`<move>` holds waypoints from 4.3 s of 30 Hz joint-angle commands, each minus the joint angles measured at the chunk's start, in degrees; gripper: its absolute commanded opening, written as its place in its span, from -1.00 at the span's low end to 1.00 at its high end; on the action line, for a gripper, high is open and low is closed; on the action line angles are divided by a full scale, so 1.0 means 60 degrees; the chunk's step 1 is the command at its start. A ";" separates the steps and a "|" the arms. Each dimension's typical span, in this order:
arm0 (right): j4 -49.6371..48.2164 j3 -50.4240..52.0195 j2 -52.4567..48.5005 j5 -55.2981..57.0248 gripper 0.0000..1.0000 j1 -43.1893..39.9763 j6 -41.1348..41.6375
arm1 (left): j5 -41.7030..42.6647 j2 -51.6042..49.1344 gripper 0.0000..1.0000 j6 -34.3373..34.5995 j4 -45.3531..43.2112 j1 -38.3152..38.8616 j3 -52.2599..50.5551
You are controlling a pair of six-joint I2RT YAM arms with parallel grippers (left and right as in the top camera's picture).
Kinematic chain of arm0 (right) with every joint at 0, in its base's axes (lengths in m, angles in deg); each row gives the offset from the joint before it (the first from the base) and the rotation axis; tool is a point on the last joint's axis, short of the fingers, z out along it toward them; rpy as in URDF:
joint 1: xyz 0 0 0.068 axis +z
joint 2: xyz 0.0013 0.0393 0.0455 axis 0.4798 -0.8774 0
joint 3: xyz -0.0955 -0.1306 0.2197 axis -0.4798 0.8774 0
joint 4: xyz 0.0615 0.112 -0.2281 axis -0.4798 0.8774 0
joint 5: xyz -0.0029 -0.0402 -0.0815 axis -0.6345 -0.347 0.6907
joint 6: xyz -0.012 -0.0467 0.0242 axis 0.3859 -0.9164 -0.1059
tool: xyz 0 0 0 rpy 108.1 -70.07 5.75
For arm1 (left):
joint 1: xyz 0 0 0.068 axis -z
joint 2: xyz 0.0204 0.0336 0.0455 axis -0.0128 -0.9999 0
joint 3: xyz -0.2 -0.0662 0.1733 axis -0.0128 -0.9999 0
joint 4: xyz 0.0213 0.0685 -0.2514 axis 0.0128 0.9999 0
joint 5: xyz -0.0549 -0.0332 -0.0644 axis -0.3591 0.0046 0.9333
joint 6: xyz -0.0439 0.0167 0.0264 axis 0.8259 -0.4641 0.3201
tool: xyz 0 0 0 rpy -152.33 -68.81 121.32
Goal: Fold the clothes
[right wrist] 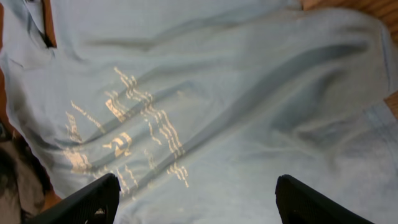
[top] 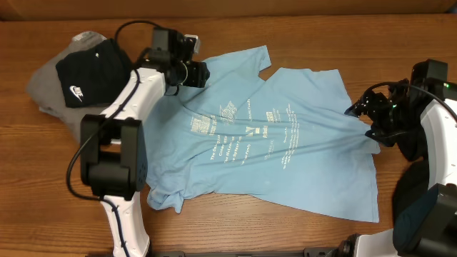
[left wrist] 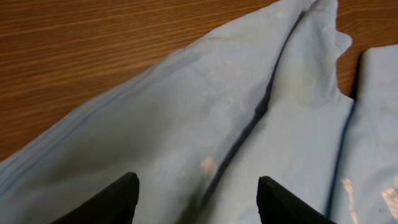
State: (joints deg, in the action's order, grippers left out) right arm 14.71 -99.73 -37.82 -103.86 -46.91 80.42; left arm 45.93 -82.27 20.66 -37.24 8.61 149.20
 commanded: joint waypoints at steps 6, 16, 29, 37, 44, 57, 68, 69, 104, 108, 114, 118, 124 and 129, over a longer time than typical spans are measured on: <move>0.0073 -0.0193 0.0135 -0.0157 0.67 0.0029 -0.0113 | -0.1603 -0.0925 0.07 -0.1115 -0.0586 0.0262 0.0022; 0.0051 -0.0193 0.0135 -0.0153 0.67 0.0029 -0.0109 | -0.3734 -0.1683 -0.92 -0.1188 -0.0138 0.0219 0.0018; -0.1020 0.0532 0.0131 -0.0106 0.64 0.0029 0.0098 | -0.3785 -0.1417 -0.92 0.0729 0.2703 -0.1596 0.2448; -0.1865 0.1388 0.0131 0.0645 0.61 0.0036 0.0433 | -0.2291 -0.0841 -0.55 0.0761 0.4258 -0.1687 0.4761; -0.2430 0.1457 0.0098 0.2350 0.46 0.0036 0.0433 | -0.1807 0.0277 -0.41 0.0747 0.5967 -0.1650 0.6186; -0.2353 0.3599 -0.0138 0.2932 0.64 0.0036 0.1945 | -0.1679 0.3519 -0.02 0.0259 0.8357 -0.1650 0.6379; -0.2823 0.5249 -0.0146 0.2670 -0.55 0.0036 0.2776 | -0.1767 0.4306 0.11 -0.0117 1.0072 -0.1654 0.6379; -0.2521 0.5249 -0.0146 0.2488 -0.65 0.0036 0.2809 | -0.1774 0.4306 0.12 -0.0153 1.0163 -0.1654 0.6379; -0.9038 0.2754 -0.0820 -0.0335 0.23 0.0648 0.1606 | -0.0608 0.4313 0.31 -0.0739 1.1591 -0.1657 0.6379; -0.9839 0.2750 -0.2138 -0.0535 0.28 0.0852 0.1599 | -0.0612 0.4313 0.30 -0.0743 1.1978 -0.1657 0.6379; -1.0367 0.2754 -0.3184 -0.1086 0.36 0.1275 0.1049 | -0.0601 0.4313 0.29 -0.0736 1.2043 -0.1657 0.6379; -1.0364 0.2754 -0.3406 -0.1053 0.17 0.1657 0.0656 | -0.0466 0.4313 0.28 -0.0736 1.1978 -0.1657 0.6379; -0.9402 0.2441 -0.2765 -0.1038 -0.92 0.1581 0.0681 | -0.0390 0.4313 0.28 -0.0732 1.1963 -0.1657 0.6379; -0.7504 0.1654 -0.1202 0.0474 -0.92 0.1140 0.0532 | -0.0397 0.4313 0.28 -0.0739 1.1985 -0.1657 0.6379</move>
State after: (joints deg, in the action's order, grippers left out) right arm -32.72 -85.11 -53.12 -107.03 -38.26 84.79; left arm 42.45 -57.38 17.10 34.74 -1.47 186.81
